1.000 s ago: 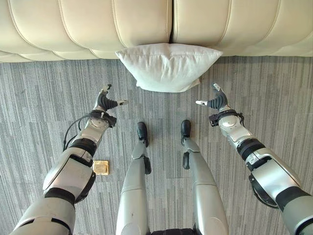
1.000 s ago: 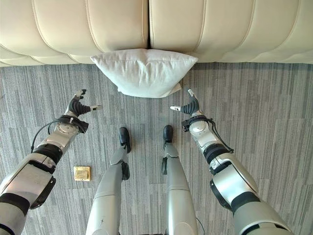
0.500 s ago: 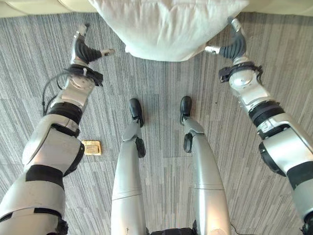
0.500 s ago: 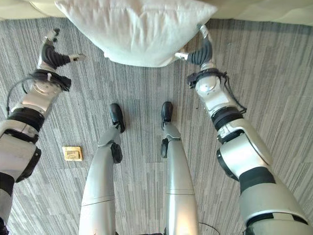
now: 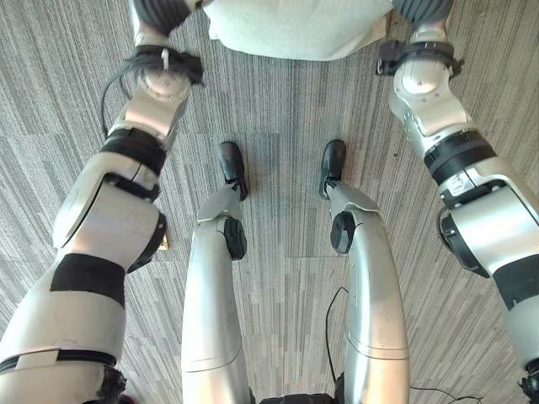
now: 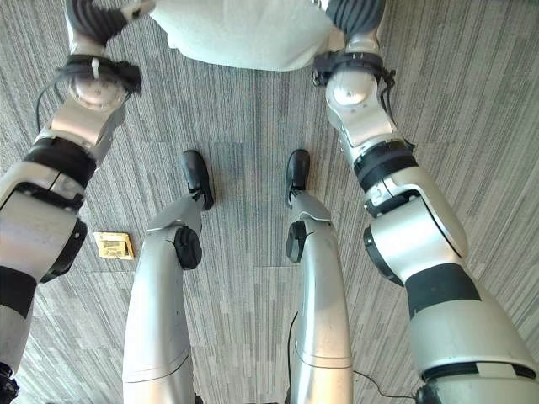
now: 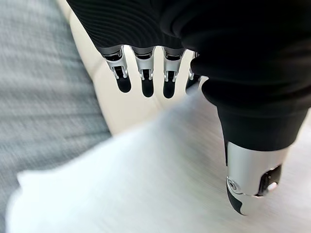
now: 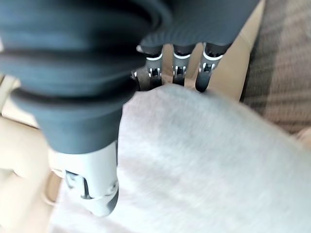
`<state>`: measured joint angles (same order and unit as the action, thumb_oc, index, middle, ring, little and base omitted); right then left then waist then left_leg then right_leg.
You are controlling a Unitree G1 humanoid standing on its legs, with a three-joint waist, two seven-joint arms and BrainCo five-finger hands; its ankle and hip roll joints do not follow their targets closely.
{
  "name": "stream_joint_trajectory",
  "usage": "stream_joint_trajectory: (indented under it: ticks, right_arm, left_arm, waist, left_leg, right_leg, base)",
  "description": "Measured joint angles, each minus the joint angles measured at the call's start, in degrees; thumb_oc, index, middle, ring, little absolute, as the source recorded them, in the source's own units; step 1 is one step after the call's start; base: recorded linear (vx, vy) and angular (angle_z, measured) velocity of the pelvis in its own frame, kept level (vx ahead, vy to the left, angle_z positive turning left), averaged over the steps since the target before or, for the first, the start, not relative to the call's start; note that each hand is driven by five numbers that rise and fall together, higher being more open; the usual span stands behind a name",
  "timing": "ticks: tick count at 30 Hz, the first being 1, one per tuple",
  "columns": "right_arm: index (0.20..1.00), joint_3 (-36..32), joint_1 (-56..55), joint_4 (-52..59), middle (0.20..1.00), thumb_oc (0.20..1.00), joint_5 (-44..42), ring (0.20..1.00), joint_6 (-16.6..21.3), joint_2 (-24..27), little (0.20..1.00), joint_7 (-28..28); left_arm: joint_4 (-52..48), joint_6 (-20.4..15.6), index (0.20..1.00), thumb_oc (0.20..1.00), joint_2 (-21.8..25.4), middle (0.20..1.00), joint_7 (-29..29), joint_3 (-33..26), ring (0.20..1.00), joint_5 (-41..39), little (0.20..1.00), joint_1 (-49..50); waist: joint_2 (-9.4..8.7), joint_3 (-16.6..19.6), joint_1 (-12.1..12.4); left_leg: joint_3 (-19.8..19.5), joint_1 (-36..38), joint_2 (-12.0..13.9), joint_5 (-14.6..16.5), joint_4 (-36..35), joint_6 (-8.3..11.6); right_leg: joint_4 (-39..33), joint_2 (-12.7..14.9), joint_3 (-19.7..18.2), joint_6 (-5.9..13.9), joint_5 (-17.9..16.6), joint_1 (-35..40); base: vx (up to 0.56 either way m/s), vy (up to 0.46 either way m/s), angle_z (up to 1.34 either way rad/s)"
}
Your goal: Pick up all the scattered cushions and arrange them neatly on the sofa.
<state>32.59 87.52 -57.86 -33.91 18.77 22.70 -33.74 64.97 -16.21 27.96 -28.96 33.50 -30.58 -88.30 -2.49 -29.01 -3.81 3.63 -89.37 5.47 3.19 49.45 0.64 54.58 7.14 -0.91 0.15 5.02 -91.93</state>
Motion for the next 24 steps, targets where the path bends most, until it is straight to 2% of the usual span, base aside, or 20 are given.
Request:
stream_joint_trajectory:
  ticks: [1, 3, 5, 6, 8, 10, 13, 14, 15, 17, 21, 24]
  right_arm:
    - [0.200, -0.03, 0.30, 0.14, 0.200, 0.200, -4.06, 0.200, 1.08, -1.14, 0.200, 0.74]
    - [0.200, -0.66, 1.08, 1.38, 0.200, 0.200, -8.78, 0.200, 1.44, -1.33, 0.200, 1.63]
    - [0.200, -1.72, 1.07, 2.04, 0.200, 0.200, -10.77, 0.200, 1.66, -1.31, 0.200, 2.05]
    - [0.200, -3.20, 0.66, 2.06, 0.200, 0.200, -12.34, 0.200, 1.74, -1.19, 0.200, 2.37]
    - [0.200, -4.05, -0.12, 2.19, 0.200, 0.200, -12.32, 0.200, 2.18, -0.79, 0.200, 2.77]
    - [0.200, -5.75, -0.48, 3.07, 0.200, 0.200, -12.29, 0.200, 2.13, -0.33, 0.200, 4.17]
    - [0.200, -8.11, -3.58, 4.62, 0.200, 0.200, -12.23, 0.200, 2.13, -0.98, 0.200, 4.58]
    - [0.200, -9.17, -10.39, 7.74, 0.200, 0.200, -11.98, 0.200, 3.65, -1.89, 0.200, 4.59]
    - [0.200, -11.11, -14.13, 10.32, 0.200, 0.200, -10.75, 0.200, 4.95, -1.87, 0.200, 4.61]
    - [0.200, -13.25, -14.95, 11.88, 0.200, 0.200, -9.64, 0.200, 6.27, -1.31, 0.200, 4.61]
    - [0.200, -15.90, -17.78, 18.53, 0.200, 0.200, -5.70, 0.200, 5.67, -0.39, 0.200, 4.43]
    - [0.200, -16.39, -23.61, 26.08, 0.200, 0.200, -1.59, 0.200, 4.50, 0.64, 0.200, 4.42]
  left_arm:
    - [-0.97, -0.39, 0.805, 0.805, -2.34, 0.805, 0.58, -0.23, 0.805, -4.97, 0.805, -0.54]
    - [-3.74, -0.76, 0.200, 0.200, -3.90, 0.200, 1.63, -2.35, 0.200, -12.22, 0.200, -0.76]
    - [-3.92, -1.17, 0.200, 0.200, -4.77, 0.200, 2.03, -2.13, 0.200, -15.26, 0.200, -0.48]
    - [-4.26, -1.33, 0.200, 0.200, -4.65, 0.200, 2.78, -2.29, 0.200, -18.32, 0.200, 0.51]
    - [-4.34, -1.85, 0.200, 0.200, -4.21, 0.200, 4.21, -2.25, 0.200, -18.46, 0.200, 1.42]
    - [-6.68, -1.86, 0.200, 0.200, -3.55, 0.200, 5.41, -2.86, 0.200, -21.06, 0.200, 2.41]
    - [-10.08, -2.06, 0.200, 0.200, -5.05, 0.200, 6.57, -6.18, 0.200, -23.40, 0.200, 5.91]
    - [-13.77, -4.41, 0.200, 0.200, -7.42, 0.200, 6.86, -7.38, 0.200, -24.23, 0.200, 12.86]
    - [-16.96, -5.26, 0.200, 0.200, -8.73, 0.200, 7.06, -8.69, 0.200, -24.54, 0.200, 16.30]
    - [-19.25, -6.24, 0.200, 0.200, -9.43, 0.200, 7.56, -9.05, 0.200, -24.52, 0.200, 16.75]
    - [-26.26, -6.76, 0.200, 0.200, -8.98, 0.200, 7.47, -11.94, 0.200, -22.10, 0.200, 20.61]
    - [-33.53, -6.21, 0.200, 0.200, -8.02, 0.200, 7.13, -13.97, 0.200, -17.46, 0.200, 26.69]
  waist:
    - [0.05, 0.16, 0.02]
    - [0.06, 0.15, 0.15]
    - [0.06, 0.11, 0.13]
    - [0.03, 0.14, 0.17]
    - [0.07, 0.26, 0.22]
    - [0.12, 0.05, 0.24]
    - [0.10, 0.09, 0.08]
    - [0.56, 7.87, -0.14]
    - [0.88, 11.26, -0.19]
    - [0.91, 11.30, -0.04]
    - [1.27, 10.71, 0.25]
    - [1.82, 7.14, 0.49]
  left_leg:
    - [0.00, 0.13, 0.00, 0.03, 0.04, 0.02]
    - [0.02, 0.16, -0.04, -0.36, 0.11, -0.44]
    - [0.04, 0.83, -0.13, -0.38, -0.04, -0.40]
    - [0.18, 2.15, -0.35, -0.72, -0.64, 0.18]
    - [0.31, 3.11, -0.56, -0.82, -1.04, 0.30]
    - [0.51, 4.95, -0.49, -1.30, -2.90, 0.41]
    - [0.73, 10.89, -0.65, -2.64, -8.22, 0.31]
    - [0.69, 8.98, -0.94, -3.10, -10.40, 0.37]
    - [0.59, 7.90, -1.25, -3.08, -10.90, 0.22]
    - [0.37, 8.48, -1.57, -3.29, -11.28, 0.28]
    - [1.04, 10.64, -2.39, -4.85, -15.10, 0.30]
    - [0.80, 18.36, -2.85, -5.42, -18.90, 0.47]
  right_leg:
    - [0.11, -0.01, 0.00, 0.09, 0.06, 0.06]
    - [0.11, 0.01, 0.01, 0.02, 0.01, 0.03]
    - [0.08, 0.06, 0.02, -0.45, -0.26, 0.55]
    - [-0.16, 0.20, -0.11, 0.00, -0.59, 1.65]
    - [-0.43, 0.32, -0.19, 0.05, -0.58, 2.45]
    - [-2.19, 0.32, -0.16, 0.12, -1.16, 4.22]
    - [-7.97, 0.22, 0.31, 0.55, -2.54, 10.46]
    - [-10.01, 0.23, 0.54, 1.11, -2.93, 8.74]
    - [-10.49, 0.33, 0.53, 1.37, -2.79, 7.84]
    - [-11.09, 0.44, 0.70, 1.81, -3.18, 8.74]
    - [-14.43, 0.94, 0.58, 2.21, -4.67, 10.55]
    - [-17.67, 1.31, 0.86, 2.52, -4.93, 18.10]
  base:
    - [0.00, 0.000, 0.00]
    - [0.00, 0.000, 0.00]
    - [0.01, 0.027, 0.02]
    - [0.01, 0.060, 0.04]
    - [0.00, 0.069, 0.03]
    - [-0.03, 0.085, -0.03]
    - [-0.07, 0.053, -0.06]
    - [-0.09, 0.045, 0.01]
    - [-0.09, 0.045, 0.03]
    - [-0.10, 0.058, 0.04]
    - [-0.08, 0.038, 0.01]
    - [-0.13, 0.030, 0.02]
